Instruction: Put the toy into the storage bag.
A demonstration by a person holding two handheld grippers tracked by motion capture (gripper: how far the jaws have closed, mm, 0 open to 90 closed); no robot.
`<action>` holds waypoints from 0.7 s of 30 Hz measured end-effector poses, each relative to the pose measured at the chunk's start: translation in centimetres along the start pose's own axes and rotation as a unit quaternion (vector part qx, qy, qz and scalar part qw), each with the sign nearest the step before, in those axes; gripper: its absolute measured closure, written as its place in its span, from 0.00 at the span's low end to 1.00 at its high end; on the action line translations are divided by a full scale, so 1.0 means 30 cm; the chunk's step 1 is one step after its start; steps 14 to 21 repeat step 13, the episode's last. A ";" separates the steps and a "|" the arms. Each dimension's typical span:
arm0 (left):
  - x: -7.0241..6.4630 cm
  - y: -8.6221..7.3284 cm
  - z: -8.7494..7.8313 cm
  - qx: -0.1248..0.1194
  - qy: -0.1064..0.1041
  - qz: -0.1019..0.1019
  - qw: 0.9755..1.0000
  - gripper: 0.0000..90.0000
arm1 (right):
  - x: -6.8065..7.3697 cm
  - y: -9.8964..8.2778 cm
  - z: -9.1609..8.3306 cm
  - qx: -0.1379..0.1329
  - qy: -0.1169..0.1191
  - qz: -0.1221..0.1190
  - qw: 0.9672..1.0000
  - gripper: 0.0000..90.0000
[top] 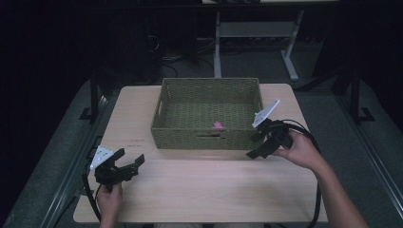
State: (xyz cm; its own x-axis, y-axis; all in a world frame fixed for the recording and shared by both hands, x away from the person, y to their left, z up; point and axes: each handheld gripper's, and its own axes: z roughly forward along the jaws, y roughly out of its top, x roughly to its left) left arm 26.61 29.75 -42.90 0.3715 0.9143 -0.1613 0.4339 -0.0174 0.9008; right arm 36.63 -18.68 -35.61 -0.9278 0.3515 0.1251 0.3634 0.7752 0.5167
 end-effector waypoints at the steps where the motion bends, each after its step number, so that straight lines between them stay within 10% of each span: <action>1: 0.000 0.000 0.000 0.000 0.000 0.000 1.000 0.14 | 0.000 0.000 0.000 0.000 0.000 0.000 1.000 0.31; 21: 0.000 0.001 0.000 -0.001 0.001 0.001 1.000 0.14 | 0.064 -0.145 0.038 -0.021 -0.024 0.024 0.999 0.29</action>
